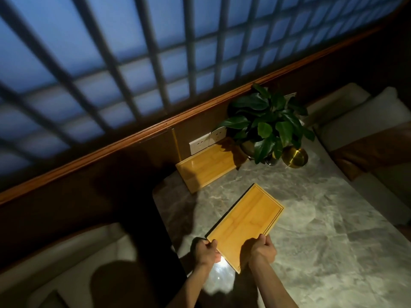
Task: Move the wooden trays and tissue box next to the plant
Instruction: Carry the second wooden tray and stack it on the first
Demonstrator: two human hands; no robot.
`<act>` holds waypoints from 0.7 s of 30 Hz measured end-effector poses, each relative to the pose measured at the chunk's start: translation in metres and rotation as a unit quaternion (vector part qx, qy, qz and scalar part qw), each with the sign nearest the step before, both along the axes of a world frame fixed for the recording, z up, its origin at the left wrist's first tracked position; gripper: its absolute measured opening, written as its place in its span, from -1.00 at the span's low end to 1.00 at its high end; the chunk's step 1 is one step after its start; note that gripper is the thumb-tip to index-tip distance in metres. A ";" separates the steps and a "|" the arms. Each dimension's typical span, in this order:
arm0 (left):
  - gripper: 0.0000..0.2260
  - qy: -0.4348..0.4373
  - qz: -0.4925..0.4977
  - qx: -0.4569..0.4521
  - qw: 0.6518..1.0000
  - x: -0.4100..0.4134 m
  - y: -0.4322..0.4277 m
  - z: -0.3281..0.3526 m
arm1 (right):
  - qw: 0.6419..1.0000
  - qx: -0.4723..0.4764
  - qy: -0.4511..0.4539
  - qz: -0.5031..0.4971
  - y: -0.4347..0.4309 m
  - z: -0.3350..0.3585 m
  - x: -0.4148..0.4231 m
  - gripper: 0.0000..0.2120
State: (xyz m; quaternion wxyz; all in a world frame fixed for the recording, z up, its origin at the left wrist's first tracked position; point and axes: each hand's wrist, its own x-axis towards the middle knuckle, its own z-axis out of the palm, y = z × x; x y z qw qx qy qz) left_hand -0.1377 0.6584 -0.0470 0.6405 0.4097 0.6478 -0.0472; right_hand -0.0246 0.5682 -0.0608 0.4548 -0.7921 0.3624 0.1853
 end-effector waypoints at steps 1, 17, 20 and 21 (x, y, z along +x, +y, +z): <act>-0.78 0.024 -0.021 0.025 0.999 0.000 0.007 -0.004 | 1.000 -0.004 0.009 0.013 -0.001 -0.001 -0.001 -0.67; -0.72 0.100 -0.253 0.211 0.939 0.011 0.067 -0.028 | 0.948 -0.062 0.001 0.311 -0.005 0.002 0.030 -0.54; -0.71 0.104 -0.242 0.207 0.942 0.025 0.078 -0.034 | 0.944 -0.025 -0.012 0.328 0.005 -0.002 0.042 -0.42; -0.63 0.109 -0.230 0.224 0.941 0.031 0.083 -0.035 | 0.943 -0.015 -0.017 0.332 0.008 -0.004 0.044 -0.38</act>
